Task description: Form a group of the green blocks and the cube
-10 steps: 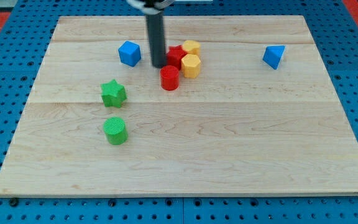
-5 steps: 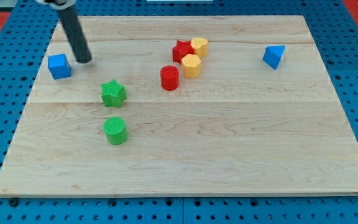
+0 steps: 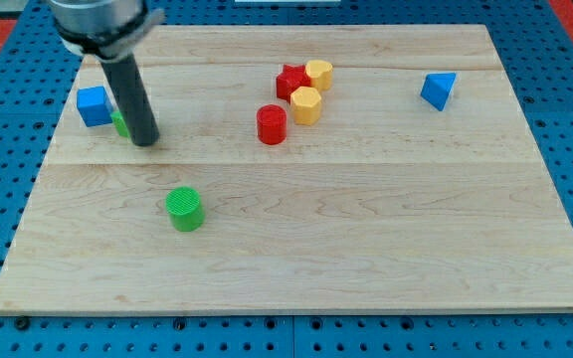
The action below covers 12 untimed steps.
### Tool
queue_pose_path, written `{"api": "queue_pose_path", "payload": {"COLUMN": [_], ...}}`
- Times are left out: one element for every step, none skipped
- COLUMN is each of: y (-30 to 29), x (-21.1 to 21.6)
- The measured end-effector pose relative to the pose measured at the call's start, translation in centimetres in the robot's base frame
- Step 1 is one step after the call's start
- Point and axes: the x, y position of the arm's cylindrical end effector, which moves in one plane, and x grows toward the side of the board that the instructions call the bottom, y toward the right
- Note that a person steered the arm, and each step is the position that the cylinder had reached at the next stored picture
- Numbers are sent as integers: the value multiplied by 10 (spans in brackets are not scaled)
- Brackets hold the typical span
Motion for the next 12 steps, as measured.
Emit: {"api": "queue_pose_path", "payload": {"y": [-5, 110, 187, 72, -23, -56, -89, -121, -93, -73, -6, 152], "x": [0, 64, 136, 132, 87, 74, 108, 73, 33, 3, 73, 81]}}
